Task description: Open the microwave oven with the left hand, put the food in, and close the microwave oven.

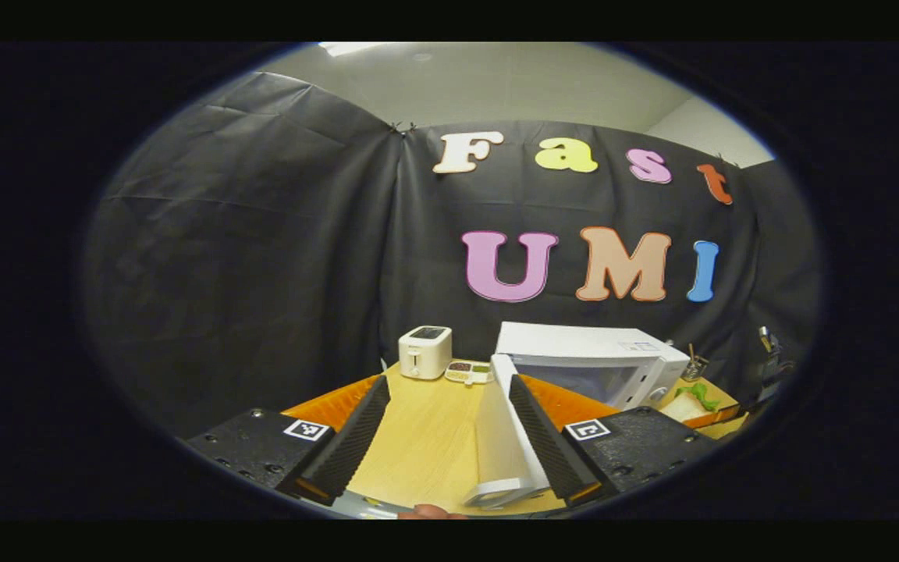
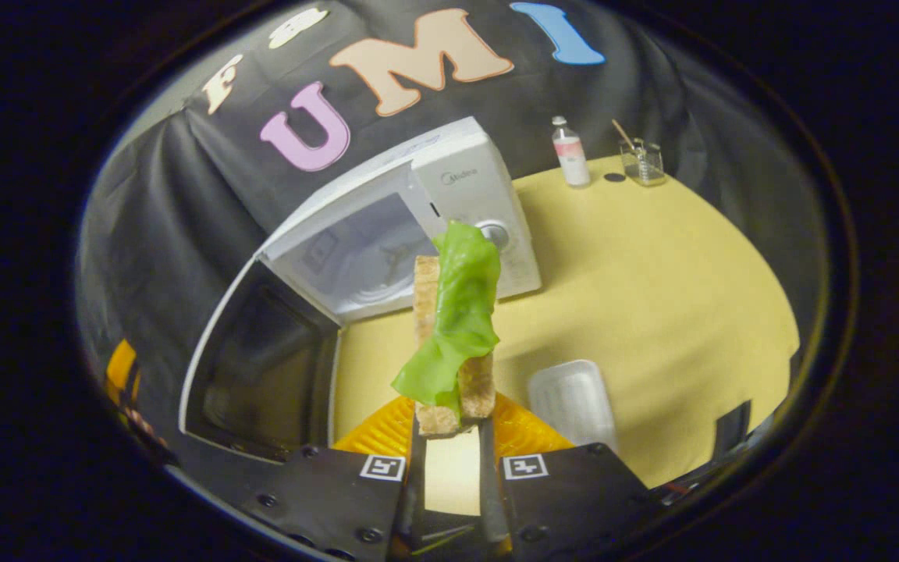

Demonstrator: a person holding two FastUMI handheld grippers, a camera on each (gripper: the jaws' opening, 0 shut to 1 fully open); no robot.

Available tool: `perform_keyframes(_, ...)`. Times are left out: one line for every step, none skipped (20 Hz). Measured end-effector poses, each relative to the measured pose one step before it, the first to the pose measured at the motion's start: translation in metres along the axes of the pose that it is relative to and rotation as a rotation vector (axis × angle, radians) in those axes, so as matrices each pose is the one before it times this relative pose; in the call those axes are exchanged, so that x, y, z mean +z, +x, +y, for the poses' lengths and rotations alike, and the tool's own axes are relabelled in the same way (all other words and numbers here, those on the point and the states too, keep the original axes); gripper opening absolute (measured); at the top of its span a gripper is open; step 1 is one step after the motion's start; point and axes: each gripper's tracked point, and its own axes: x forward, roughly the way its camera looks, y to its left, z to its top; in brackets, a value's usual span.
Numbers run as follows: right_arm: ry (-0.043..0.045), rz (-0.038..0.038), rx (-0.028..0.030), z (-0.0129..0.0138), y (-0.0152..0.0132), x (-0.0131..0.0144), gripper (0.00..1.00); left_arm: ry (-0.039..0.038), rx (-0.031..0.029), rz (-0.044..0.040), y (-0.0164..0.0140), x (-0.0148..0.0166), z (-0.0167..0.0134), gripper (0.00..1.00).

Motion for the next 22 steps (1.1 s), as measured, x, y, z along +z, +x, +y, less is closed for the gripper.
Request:
perform_keyframes(0.06011, 0.00909, 0.01769, 0.01302, 0.00942, 0.00042, 0.27, 0.00054, 0.00214, -0.00823, 0.00262, 0.00073, 0.00259, 0.93)
perform_keyframes(0.04161, 0.00465, 0.01314, 0.01303, 0.00826, -0.00187, 0.27, -0.00507, -0.00197, -0.01261, 0.00136, 0.00198, 0.00249, 0.92)
perform_keyframes(0.02879, -0.00157, 0.01406, 0.01286, 0.01014, 0.00089, 0.31, -0.01196, -0.01430, -0.00531, 0.00077, 0.00097, -0.00279, 0.92)
perform_keyframes(0.02185, -0.00511, 0.01099, 0.01259, 0.00950, -0.00100, 0.31, -0.01309, -0.01610, 0.00158, 0.00155, -0.00168, -0.00301, 0.92)
perform_keyframes(0.03047, 0.00236, 0.00927, 0.01241, 0.01102, -0.00189, 0.26, -0.00924, -0.01604, 0.00260, 0.00124, 0.00066, -0.00330, 0.92)
perform_keyframes(0.03115, 0.00246, 0.01261, 0.01333, 0.01108, -0.00322, 0.31, -0.00722, -0.02077, 0.00428, 0.00243, -0.00236, -0.00083, 0.92)
perform_keyframes(0.03107, -0.00085, 0.01139, 0.01258, 0.01166, -0.00141, 0.31, 0.00397, -0.03739, 0.00369, 0.00125, -0.00004, -0.00526, 0.92)
perform_keyframes(0.02805, -0.00444, 0.00925, 0.01223, 0.00967, -0.00166, 0.31, 0.01558, -0.02601, 0.00022, 0.00047, 0.00135, -0.00187, 0.94)
perform_keyframes(0.02111, -0.01217, 0.00464, 0.00970, 0.01168, -0.00034, 0.31, 0.02105, -0.02378, -0.00475, 0.00159, 0.00220, 0.00071, 0.94)
perform_keyframes(0.02326, -0.01604, -0.00782, 0.00783, 0.01252, -0.00116, 0.26, 0.01732, -0.01383, 0.00246, 0.00158, -0.00061, 0.00312, 0.92)
perform_keyframes(0.03052, -0.02403, -0.00082, 0.00760, 0.01227, -0.00029, 0.31, 0.00665, -0.01215, 0.00550, 0.00129, -0.00079, 0.00251, 0.92)
perform_keyframes(0.02993, -0.02194, 0.00039, 0.00720, 0.01006, -0.00097, 0.26, -0.00285, -0.00723, 0.01042, -0.00036, -0.00193, 0.00092, 0.92)
perform_keyframes(0.03147, -0.01782, 0.00822, 0.00876, 0.01323, 0.00217, 0.31, -0.00635, -0.00314, 0.00912, -0.00021, -0.00156, 0.00221, 0.92)
perform_keyframes(0.02841, -0.01773, 0.00922, 0.00799, 0.01195, 0.00022, 0.31, -0.00682, 0.00019, 0.00905, -0.00160, -0.00253, 0.00335, 0.92)
perform_keyframes(0.03174, -0.02177, 0.00850, 0.00708, 0.01190, 0.00292, 0.31, -0.00204, 0.00176, 0.00717, -0.00109, -0.00133, 0.00459, 0.94)
perform_keyframes(0.02854, -0.02809, 0.00793, 0.00661, 0.01229, 0.00340, 0.30, 0.00165, 0.00713, 0.00185, 0.00135, -0.00034, 0.00604, 0.94)
perform_keyframes(0.02893, -0.02123, -0.00817, 0.00244, 0.01269, 0.00267, 0.30, 0.00439, 0.00919, 0.00074, -0.00043, 0.00071, 0.00519, 0.94)
perform_keyframes(0.02966, -0.00999, -0.01431, 0.00069, 0.01093, 0.00086, 0.30, 0.00477, 0.01271, 0.00527, -0.00099, -0.00313, 0.00547, 0.94)
perform_keyframes(0.03122, -0.01543, -0.00478, 0.00246, 0.01073, 0.00058, 0.30, 0.00139, 0.00983, 0.01020, -0.00110, -0.00302, 0.00522, 0.92)
perform_keyframes(0.02313, -0.01835, 0.00089, 0.00288, 0.01155, 0.00108, 0.30, -0.00405, 0.00938, 0.01503, -0.00276, -0.00475, 0.00530, 0.91)
perform_keyframes(0.01072, -0.01781, -0.00478, -0.00031, 0.01068, 0.00335, 0.30, -0.00827, 0.00430, 0.01385, -0.00172, -0.00354, 0.00296, 0.91)
perform_keyframes(0.00755, -0.01749, -0.00888, -0.00054, 0.00720, 0.00124, 0.30, -0.00982, 0.00331, 0.01355, -0.00091, -0.00453, 0.00218, 0.92)
